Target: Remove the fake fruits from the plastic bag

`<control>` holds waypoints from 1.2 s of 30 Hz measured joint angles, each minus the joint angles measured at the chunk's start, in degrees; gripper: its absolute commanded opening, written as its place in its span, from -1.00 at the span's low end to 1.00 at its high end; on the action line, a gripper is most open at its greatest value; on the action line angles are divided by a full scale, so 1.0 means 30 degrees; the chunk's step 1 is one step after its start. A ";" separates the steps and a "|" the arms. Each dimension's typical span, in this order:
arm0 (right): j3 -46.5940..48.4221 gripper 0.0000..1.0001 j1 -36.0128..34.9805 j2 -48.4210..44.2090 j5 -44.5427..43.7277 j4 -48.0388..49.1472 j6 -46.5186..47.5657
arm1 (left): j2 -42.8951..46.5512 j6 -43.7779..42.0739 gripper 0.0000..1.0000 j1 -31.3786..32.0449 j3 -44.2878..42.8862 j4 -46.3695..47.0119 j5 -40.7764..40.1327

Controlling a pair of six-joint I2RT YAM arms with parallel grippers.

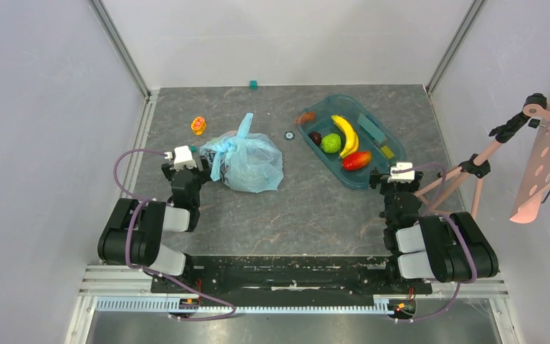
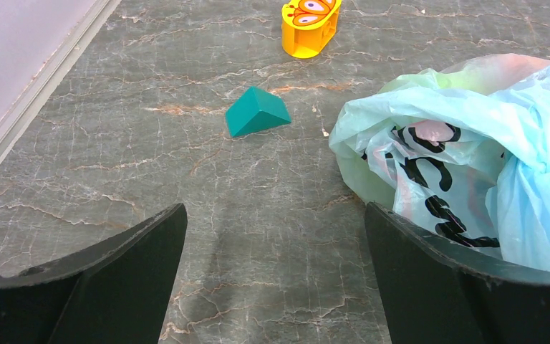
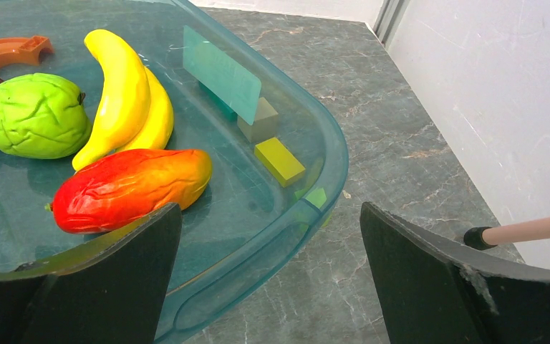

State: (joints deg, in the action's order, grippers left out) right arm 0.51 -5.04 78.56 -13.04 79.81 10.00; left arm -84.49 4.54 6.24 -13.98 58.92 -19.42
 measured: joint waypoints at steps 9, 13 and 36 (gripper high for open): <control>0.0000 0.96 0.0000 0.0000 0.0000 0.0000 0.0000 | 0.0444 -0.0007 0.99 0.0044 0.0335 0.0189 -0.0342; 0.0000 0.96 0.0000 0.0000 0.0000 0.0000 0.0000 | 0.3475 0.0262 0.99 0.0233 0.0000 -0.2929 -0.1829; 0.1341 0.96 -0.0306 -0.5246 -0.0452 -0.7992 -0.1457 | 0.7664 0.9136 0.99 0.0466 -1.1934 -2.5988 -0.0488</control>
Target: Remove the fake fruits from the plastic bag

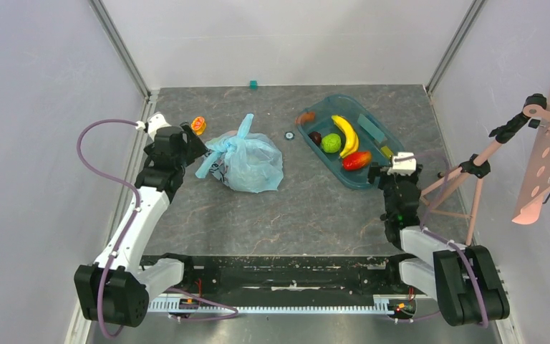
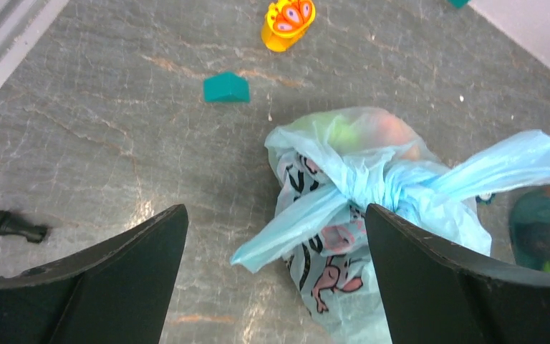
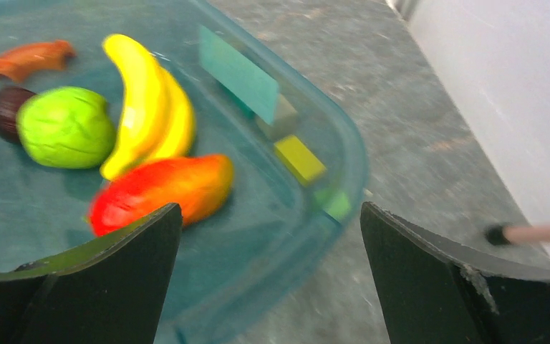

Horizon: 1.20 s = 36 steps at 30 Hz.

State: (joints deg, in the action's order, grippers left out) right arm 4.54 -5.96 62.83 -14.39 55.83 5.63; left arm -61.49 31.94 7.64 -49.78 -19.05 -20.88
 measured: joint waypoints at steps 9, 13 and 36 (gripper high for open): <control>0.6572 0.96 -0.4269 0.2914 0.0852 -0.5472 -0.0721 | 0.0015 -0.0007 0.99 0.0000 -0.0532 -0.3155 0.1574; 1.0324 0.96 -0.6761 0.5442 0.1370 -0.8422 -0.1333 | -0.0197 -0.0015 0.99 0.0000 -0.0976 -0.4211 0.1931; 2.3635 0.82 -1.3063 1.5686 0.7257 -1.3085 -0.7657 | -0.0729 -0.0087 0.99 -0.0780 -0.1953 -0.5493 0.3657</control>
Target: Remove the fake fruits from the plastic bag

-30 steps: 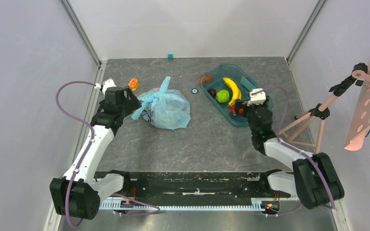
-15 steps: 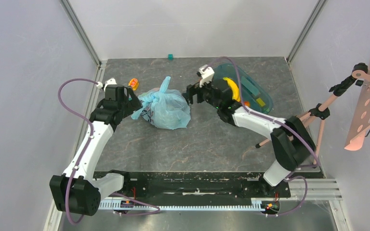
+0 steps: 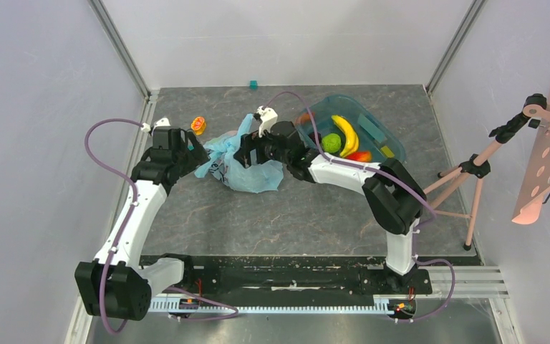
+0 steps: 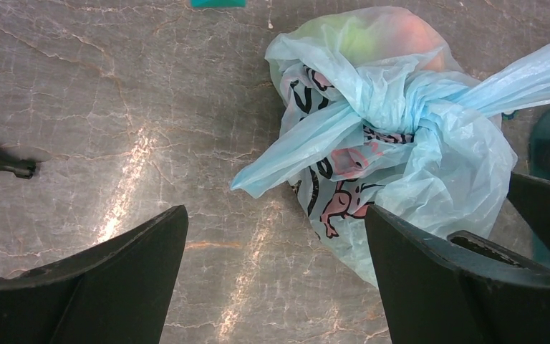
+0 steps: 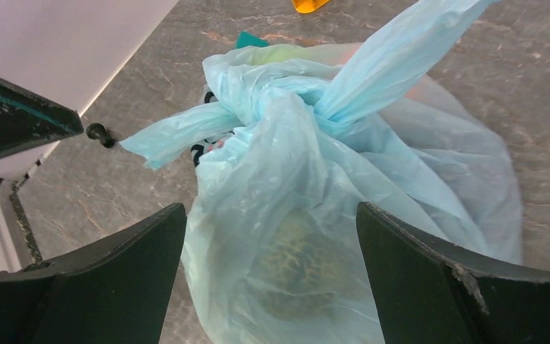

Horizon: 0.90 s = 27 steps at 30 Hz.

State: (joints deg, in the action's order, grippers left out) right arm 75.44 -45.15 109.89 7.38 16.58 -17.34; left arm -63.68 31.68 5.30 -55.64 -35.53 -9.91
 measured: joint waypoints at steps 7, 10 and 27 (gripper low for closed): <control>0.1785 0.40 -0.0670 0.1282 -0.1384 -0.0510 -0.1909 | 0.0073 0.0000 0.99 -0.0175 0.0000 -0.0007 0.0095; 0.3104 0.13 -0.0845 0.2062 -0.2419 -0.1348 -0.2055 | 0.0080 0.0007 0.99 -0.0299 0.0000 -0.0015 0.0240; 0.0044 -1.00 -0.1224 0.0423 -0.2783 -0.1559 0.0736 | -0.0393 0.1100 0.99 -0.0488 0.0474 0.0867 0.1967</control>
State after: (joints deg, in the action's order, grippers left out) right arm 75.57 -48.82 111.15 -0.97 11.90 -15.14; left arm -64.86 34.98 3.84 -54.22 -32.93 -4.01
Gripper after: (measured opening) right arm 0.008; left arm 0.994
